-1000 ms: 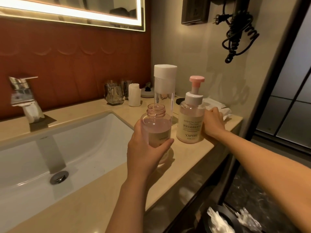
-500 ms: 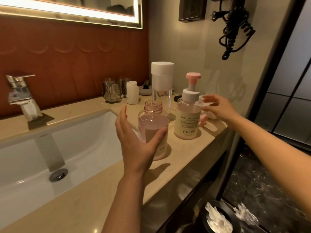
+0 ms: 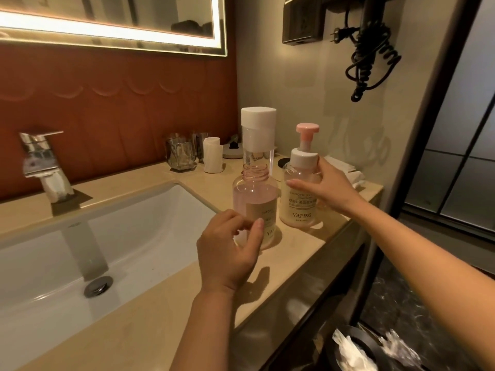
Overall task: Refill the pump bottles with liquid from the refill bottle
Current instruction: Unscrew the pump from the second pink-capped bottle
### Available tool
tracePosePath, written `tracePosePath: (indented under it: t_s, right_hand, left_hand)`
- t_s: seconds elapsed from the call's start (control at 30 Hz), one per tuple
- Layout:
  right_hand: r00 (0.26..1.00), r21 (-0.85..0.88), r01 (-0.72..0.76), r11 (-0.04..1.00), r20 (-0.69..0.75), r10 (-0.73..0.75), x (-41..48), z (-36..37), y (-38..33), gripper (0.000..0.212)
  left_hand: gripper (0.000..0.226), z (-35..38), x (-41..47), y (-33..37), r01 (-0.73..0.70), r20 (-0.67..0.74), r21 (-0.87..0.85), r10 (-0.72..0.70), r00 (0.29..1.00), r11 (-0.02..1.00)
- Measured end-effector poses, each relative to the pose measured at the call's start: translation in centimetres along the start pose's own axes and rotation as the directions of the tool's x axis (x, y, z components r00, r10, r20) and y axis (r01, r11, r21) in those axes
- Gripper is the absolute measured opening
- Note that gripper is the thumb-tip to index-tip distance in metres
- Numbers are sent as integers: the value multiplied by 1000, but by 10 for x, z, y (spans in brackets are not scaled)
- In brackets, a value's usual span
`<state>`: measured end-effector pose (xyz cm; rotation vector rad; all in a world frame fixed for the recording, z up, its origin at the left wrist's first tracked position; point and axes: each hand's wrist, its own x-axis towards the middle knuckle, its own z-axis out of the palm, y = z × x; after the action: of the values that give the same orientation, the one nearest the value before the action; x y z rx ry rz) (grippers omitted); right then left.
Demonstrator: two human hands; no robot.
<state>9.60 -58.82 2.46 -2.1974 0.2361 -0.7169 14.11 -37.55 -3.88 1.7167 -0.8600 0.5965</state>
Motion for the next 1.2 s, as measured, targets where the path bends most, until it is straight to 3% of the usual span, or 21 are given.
tracePosePath:
  t_s: [0.2, 0.37, 0.47, 0.63, 1.03, 1.2]
  right_hand:
    - [999, -133, 27, 991, 38, -22, -12, -10, 6, 84]
    - [997, -187, 80, 979, 26, -77, -32, -9, -10, 74]
    - [994, -239, 107, 965, 14, -107, -45, 0, -21, 80]
    - [987, -394, 144, 908, -12, -162, -57, 20, -39, 86]
    - [973, -318, 187, 929, 190, -131, -70, 43, -78, 90]
    - [987, -84, 155, 984, -30, -158, -61, 49, -90, 80]
  left_hand:
    - [61, 0, 2, 7, 144, 208, 40, -149, 967, 989]
    - [69, 1, 2, 9, 255, 425, 119, -281, 861, 960]
    - [76, 1, 2, 11, 297, 507, 112, -311, 804, 948]
    - [92, 0, 2, 11, 241, 427, 2, -219, 877, 971]
    - [92, -2, 4, 13, 218, 196, -45, -205, 959, 975]
    - [86, -4, 5, 15, 210, 199, -69, -193, 961, 975]
